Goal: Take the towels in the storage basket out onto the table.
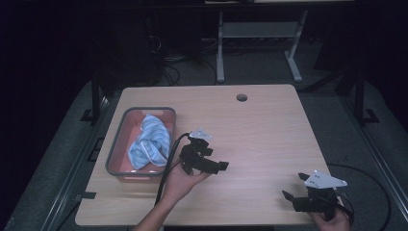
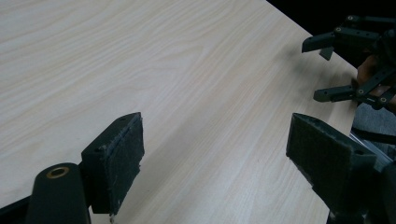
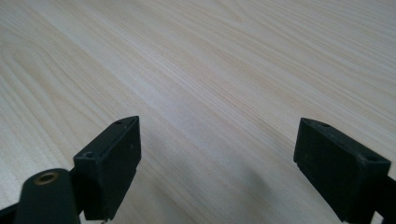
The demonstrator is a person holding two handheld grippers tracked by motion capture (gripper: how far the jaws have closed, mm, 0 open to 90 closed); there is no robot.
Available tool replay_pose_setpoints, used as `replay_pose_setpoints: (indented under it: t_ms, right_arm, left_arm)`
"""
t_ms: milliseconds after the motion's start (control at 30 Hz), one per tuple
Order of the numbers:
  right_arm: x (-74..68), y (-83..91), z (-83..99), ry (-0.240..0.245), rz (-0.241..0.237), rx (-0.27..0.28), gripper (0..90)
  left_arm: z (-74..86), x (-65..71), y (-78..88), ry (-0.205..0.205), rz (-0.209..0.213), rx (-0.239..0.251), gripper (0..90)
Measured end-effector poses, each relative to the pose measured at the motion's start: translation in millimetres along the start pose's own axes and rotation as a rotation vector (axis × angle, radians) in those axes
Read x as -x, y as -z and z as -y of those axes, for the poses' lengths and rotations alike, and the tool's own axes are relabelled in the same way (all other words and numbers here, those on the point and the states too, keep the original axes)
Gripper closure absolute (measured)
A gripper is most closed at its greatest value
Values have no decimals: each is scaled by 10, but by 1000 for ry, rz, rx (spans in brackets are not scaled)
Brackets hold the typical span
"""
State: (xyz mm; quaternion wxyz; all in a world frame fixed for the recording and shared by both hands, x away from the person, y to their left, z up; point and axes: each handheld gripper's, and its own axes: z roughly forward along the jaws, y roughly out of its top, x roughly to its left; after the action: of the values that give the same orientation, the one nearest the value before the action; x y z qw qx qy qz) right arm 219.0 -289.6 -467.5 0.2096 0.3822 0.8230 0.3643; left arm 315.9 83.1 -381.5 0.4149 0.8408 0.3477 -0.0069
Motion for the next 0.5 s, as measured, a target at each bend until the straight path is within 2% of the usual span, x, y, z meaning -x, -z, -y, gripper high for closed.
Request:
replay_pose_setpoints:
  t_ms: [233, 367, 500]
  right_arm:
    - [-14, -17, -13, 6, -2, -1, 144]
    - [-25, -30, -25, 7, -8, -6, 144]
    - [-35, -40, -31, 14, -9, -7, 144]
  left_arm:
    - [-87, -86, 157, -3, -15, -8, 187]
    - [-115, -152, 241, 16, -8, -3, 189]
    - [-133, -206, 304, 17, -4, 0, 190]
